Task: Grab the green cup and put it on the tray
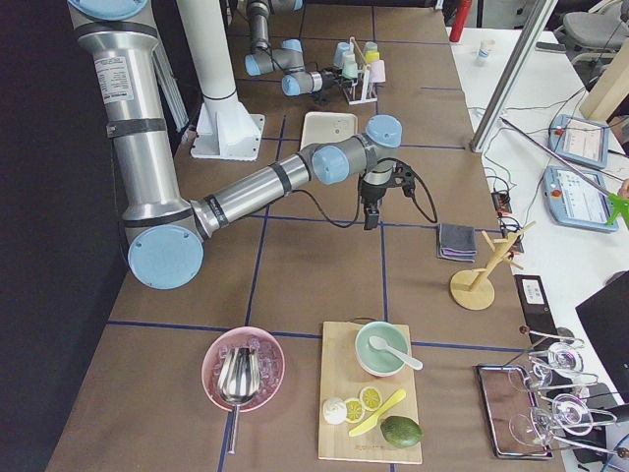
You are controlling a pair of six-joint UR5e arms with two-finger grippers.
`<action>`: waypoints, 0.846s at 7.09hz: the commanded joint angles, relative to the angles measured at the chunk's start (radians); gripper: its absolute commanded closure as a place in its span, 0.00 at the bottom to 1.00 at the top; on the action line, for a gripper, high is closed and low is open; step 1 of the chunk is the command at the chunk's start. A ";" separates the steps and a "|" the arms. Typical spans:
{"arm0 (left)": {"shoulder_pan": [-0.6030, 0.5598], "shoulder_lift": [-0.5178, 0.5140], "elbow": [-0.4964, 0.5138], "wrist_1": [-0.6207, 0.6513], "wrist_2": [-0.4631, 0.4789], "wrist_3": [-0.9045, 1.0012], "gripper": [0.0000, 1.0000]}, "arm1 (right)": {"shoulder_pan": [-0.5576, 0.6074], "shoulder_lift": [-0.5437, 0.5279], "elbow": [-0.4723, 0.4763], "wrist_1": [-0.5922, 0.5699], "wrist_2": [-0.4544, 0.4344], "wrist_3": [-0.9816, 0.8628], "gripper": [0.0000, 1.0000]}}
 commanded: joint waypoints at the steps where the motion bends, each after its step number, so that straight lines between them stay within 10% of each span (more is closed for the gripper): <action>1: -0.009 -0.001 -0.001 -0.001 0.000 0.006 0.18 | 0.001 0.000 0.000 0.000 0.000 0.000 0.00; 3: -0.016 -0.003 -0.008 -0.001 0.000 0.010 0.50 | 0.001 0.002 0.000 0.000 0.002 0.000 0.00; 6: -0.027 -0.001 -0.021 0.005 0.000 0.011 0.50 | 0.001 0.003 0.000 0.000 0.002 0.009 0.00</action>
